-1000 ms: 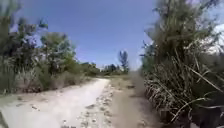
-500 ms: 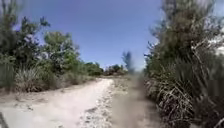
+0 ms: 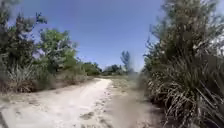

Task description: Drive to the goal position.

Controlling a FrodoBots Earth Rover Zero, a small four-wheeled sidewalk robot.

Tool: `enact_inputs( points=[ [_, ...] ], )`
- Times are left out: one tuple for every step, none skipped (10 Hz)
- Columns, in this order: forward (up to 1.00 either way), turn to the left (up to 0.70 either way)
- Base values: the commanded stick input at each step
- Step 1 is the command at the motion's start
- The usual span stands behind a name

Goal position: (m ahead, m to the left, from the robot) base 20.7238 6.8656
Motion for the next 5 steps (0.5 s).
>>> enact_inputs(
  points=[
    [0.45, 0.02],
    [0.45, 0.02],
    [0.45, 0.02],
    [0.45, 0.02],
    [0.45, 0.02]
  ],
)
